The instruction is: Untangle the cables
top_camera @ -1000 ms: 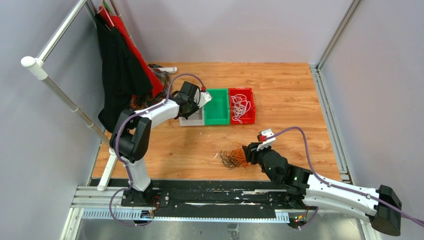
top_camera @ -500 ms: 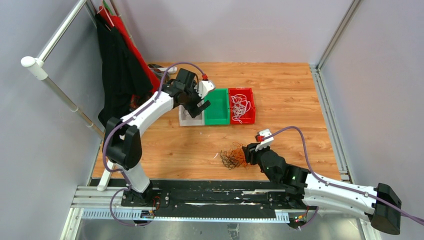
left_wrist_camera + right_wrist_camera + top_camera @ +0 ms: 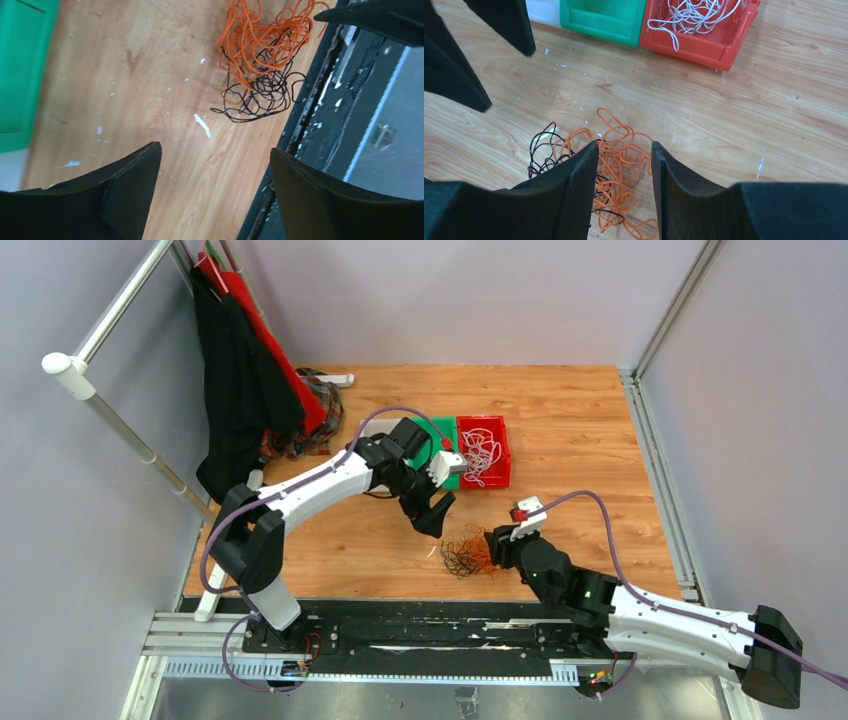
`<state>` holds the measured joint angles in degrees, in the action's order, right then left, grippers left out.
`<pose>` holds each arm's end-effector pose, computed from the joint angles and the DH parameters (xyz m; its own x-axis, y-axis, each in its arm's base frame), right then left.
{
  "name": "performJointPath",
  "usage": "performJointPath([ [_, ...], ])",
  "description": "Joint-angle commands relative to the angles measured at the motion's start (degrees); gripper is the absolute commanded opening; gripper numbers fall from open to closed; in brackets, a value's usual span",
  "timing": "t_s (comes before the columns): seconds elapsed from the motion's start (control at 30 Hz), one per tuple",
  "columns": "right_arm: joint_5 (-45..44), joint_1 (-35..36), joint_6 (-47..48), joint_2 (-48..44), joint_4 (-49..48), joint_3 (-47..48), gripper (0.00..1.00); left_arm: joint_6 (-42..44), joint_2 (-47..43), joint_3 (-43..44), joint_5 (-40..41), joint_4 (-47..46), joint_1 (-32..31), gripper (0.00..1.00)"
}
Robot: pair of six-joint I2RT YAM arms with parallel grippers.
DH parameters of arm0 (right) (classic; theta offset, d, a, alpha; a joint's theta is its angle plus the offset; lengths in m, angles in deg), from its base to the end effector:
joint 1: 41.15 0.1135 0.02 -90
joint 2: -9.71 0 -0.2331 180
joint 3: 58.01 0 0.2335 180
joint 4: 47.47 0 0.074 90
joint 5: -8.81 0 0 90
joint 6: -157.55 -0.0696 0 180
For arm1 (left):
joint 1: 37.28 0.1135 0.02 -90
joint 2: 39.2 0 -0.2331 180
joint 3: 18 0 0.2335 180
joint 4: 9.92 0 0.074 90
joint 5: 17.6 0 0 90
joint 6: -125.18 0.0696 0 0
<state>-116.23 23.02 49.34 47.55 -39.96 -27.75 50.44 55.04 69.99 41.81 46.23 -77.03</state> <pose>0.1204 0.1571 0.1916 -0.2626 0.0448 -0.9639 -0.4352 0.8861 0.1597 0.2321 -0.2391 0.2019 -0.4647 0.6812 -0.5657 0.8852 0.3439 -0.3131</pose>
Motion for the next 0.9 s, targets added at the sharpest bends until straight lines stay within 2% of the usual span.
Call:
performJointPath([
  [0.0,-1.9,-0.7,0.1,0.1,1.2,2.4,0.43,-12.8,2.3,-2.5,-6.8,-5.9,-0.5,0.82],
  [0.17,-2.8,-0.7,-0.1,0.6,1.1,2.4,0.43,-17.9,2.9,-6.4,-7.7,-13.0,-2.3,0.78],
  [0.3,-2.9,-0.7,-0.4,1.0,1.1,2.5,0.43,-18.5,5.2,-7.0,-6.3,-16.2,-4.3,0.70],
  [0.47,-3.0,-0.7,-1.3,0.8,0.9,2.2,0.43,-17.3,7.9,-7.0,-3.1,-18.9,-4.7,0.44],
  [0.6,-2.9,-0.7,-1.4,0.3,0.9,1.7,0.43,-17.0,8.9,-7.0,-2.4,-18.4,-4.7,0.30],
  [0.63,-2.9,-0.8,-1.4,-0.4,0.9,1.4,0.43,-16.3,8.0,-7.4,-1.2,-18.5,-4.7,0.17],
  [0.7,-2.9,-0.8,-1.2,-0.9,0.9,1.3,0.43,-15.2,7.1,-6.6,-0.7,-17.0,-4.7,0.07],
  [0.77,-2.8,-0.7,-0.9,-1.3,1.2,1.3,0.43,-13.2,5.9,-5.0,0.0,-13.9,-4.6,0.01],
  [0.87,-2.4,-0.8,-0.2,-1.8,1.0,1.7,0.43,-8.9,2.7,-2.4,1.3,-7.9,-4.6,0.01],
])
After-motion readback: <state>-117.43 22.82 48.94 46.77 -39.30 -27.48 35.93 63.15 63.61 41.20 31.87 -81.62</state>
